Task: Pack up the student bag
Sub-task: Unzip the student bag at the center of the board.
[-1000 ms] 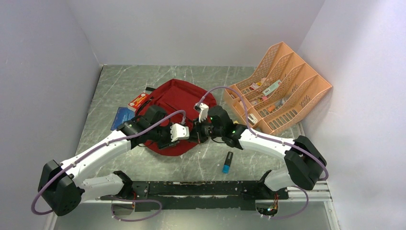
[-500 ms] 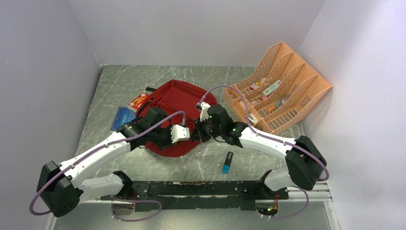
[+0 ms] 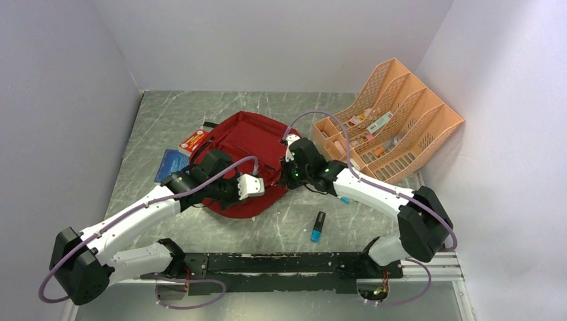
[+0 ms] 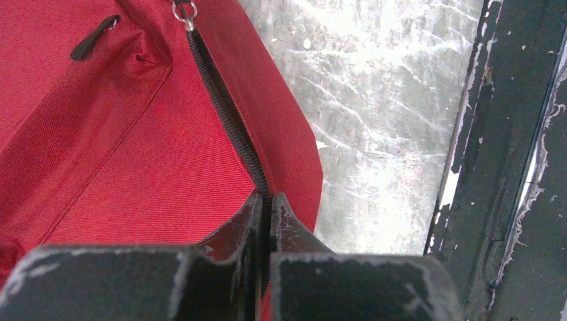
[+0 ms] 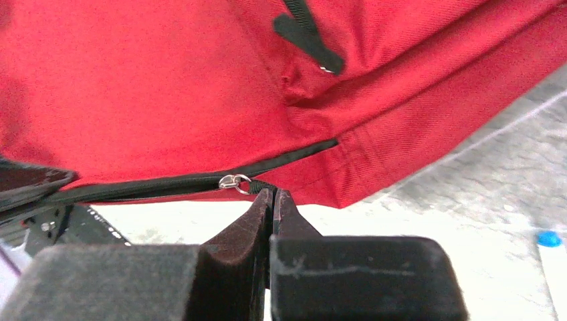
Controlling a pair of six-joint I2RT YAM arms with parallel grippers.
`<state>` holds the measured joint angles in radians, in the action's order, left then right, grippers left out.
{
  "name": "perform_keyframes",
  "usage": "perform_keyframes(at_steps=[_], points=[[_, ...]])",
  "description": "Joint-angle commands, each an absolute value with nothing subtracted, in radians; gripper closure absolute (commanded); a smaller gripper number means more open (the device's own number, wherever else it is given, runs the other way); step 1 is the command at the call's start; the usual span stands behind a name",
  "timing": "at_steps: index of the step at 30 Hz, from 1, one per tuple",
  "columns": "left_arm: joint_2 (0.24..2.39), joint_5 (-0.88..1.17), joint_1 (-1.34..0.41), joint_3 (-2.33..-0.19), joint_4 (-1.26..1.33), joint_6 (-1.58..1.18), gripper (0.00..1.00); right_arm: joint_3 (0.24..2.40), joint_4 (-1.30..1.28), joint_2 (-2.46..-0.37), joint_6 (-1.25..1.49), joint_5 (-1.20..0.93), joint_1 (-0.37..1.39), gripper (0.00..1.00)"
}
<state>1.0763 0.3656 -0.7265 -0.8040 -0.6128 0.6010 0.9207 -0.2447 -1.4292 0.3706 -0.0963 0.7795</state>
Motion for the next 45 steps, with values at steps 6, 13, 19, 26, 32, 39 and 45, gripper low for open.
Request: perform_keyframes(at_steps=[6, 13, 19, 26, 32, 39, 45], points=[[1.032, 0.369, -0.739, -0.82, -0.659, 0.59, 0.95, 0.996, -0.364, -1.517, 0.333, 0.11, 0.706, 1.0], [0.986, 0.369, -0.738, -0.818, -0.678, 0.592, 0.95, 1.032, -0.359, -1.591, 0.331, 0.141, 0.655, 1.0], [0.954, 0.378, -0.739, -0.819, -0.68, 0.591, 0.95, 1.061, -0.355, -1.631, 0.32, 0.18, 0.636, 1.0], [0.965, 0.353, -0.739, -0.827, -0.637, 0.539, 0.69, 1.001, -0.234, -1.529, 0.256, 0.028, 0.635, 0.87], [0.89, 0.306, -0.739, -0.825, -0.467, 0.379, 0.32, 0.885, -0.061, -1.361, 0.25, -0.105, 0.635, 0.67], [0.852, -0.123, -0.737, -0.857, -0.343, -0.151, 0.3, 0.742, 0.153, -1.203, 0.275, -0.104, 0.635, 0.56], [0.938, -0.339, -0.711, -0.966, -0.516, -0.439, 0.15, 0.709, 0.225, -1.183, 0.296, -0.109, 0.635, 0.54]])
